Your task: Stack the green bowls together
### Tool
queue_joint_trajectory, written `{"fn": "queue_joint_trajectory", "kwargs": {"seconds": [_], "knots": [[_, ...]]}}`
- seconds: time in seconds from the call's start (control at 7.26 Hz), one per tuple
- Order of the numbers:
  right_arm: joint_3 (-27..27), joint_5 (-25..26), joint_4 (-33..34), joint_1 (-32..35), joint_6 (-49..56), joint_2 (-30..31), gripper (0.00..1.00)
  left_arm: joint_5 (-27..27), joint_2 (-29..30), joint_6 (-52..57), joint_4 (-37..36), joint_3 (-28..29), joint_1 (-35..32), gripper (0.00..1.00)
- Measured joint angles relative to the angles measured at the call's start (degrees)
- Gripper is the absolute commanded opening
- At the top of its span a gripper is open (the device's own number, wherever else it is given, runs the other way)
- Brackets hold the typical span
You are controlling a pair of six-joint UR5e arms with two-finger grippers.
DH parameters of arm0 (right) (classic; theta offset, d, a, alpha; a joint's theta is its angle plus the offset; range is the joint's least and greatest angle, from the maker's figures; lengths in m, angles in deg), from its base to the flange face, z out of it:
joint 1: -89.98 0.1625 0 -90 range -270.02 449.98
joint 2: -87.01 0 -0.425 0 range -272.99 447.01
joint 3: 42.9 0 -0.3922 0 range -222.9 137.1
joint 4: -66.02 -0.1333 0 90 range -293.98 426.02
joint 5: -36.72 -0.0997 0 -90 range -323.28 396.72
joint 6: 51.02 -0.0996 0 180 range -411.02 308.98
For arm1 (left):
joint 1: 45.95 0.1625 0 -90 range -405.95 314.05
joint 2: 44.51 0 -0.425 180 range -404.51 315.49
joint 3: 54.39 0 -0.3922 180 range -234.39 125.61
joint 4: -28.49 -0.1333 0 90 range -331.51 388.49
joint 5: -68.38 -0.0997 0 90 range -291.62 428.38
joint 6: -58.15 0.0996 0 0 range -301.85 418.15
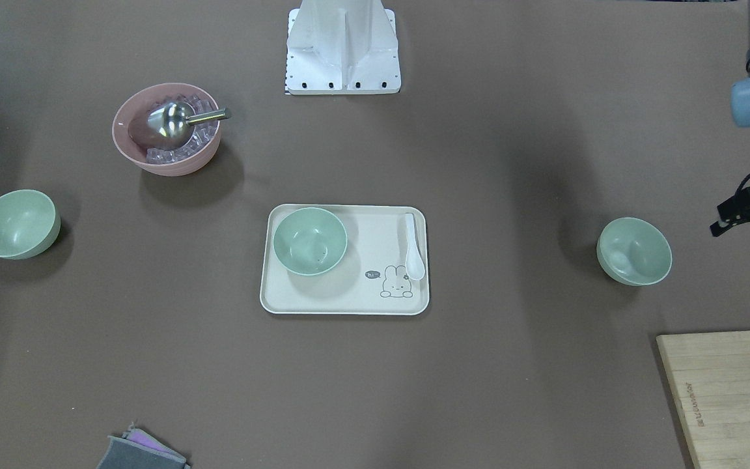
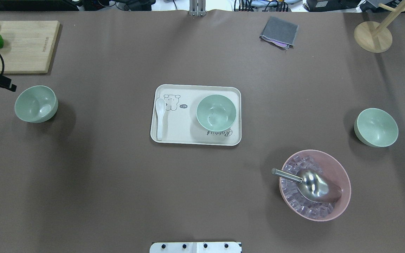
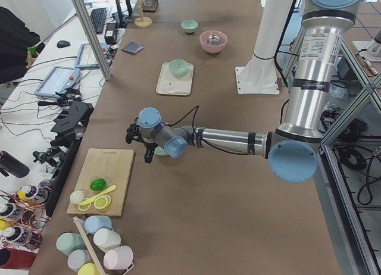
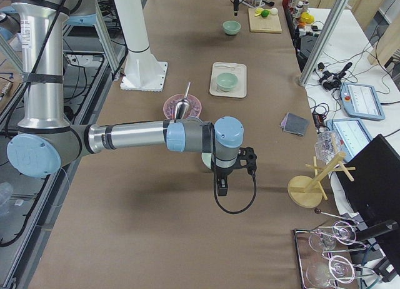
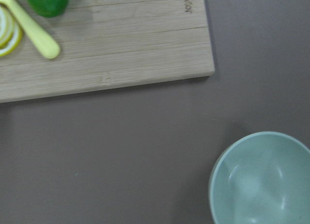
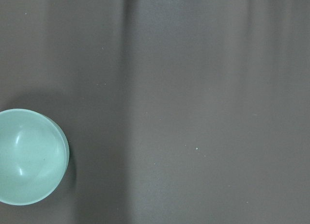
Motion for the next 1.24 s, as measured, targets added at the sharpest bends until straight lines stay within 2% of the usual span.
{"fn": "queue_joint_trajectory", "kwargs": {"seconds": [0.14, 0.28, 0.41, 0.55, 0.83, 0.96, 1.1, 1.24], "knots": [[0.0, -0.5, 0.0, 0.0, 0.0, -0.1, 1.0, -1.2, 0.7, -2.2, 2.9, 2.4, 1.6, 0.97], [0.0, -0.8, 0.0, -0.1, 0.0, -0.1, 1.0, -1.7, 1.2, -3.1, 3.9, 3.3, 2.4, 0.76], [0.0, -0.8, 0.0, -0.1, -0.1, -0.2, 1.0, -1.9, 1.6, -3.5, 4.2, 3.4, 2.9, 0.41], [0.0, -0.9, 0.0, -0.2, -0.1, -0.2, 1.0, -2.0, 1.7, -3.6, 4.2, 3.4, 3.2, 0.33], [0.0, -1.0, 0.0, -0.2, -0.2, -0.3, 1.0, -2.0, 1.7, -3.4, 4.2, 3.6, 3.7, 0.33], [-0.1, -1.0, 0.0, -0.2, -0.2, -0.3, 1.0, -1.9, 1.6, -3.3, 4.2, 3.6, 4.0, 0.29], [-0.1, -1.1, -0.1, -0.2, -0.2, -0.3, 1.0, -1.7, 1.5, -3.4, 4.2, 3.5, 4.2, 0.12], [-0.1, -1.1, -0.1, -0.2, -0.2, -0.3, 1.0, -1.3, 1.2, -3.4, 4.3, 3.2, 4.2, 0.0]]}}
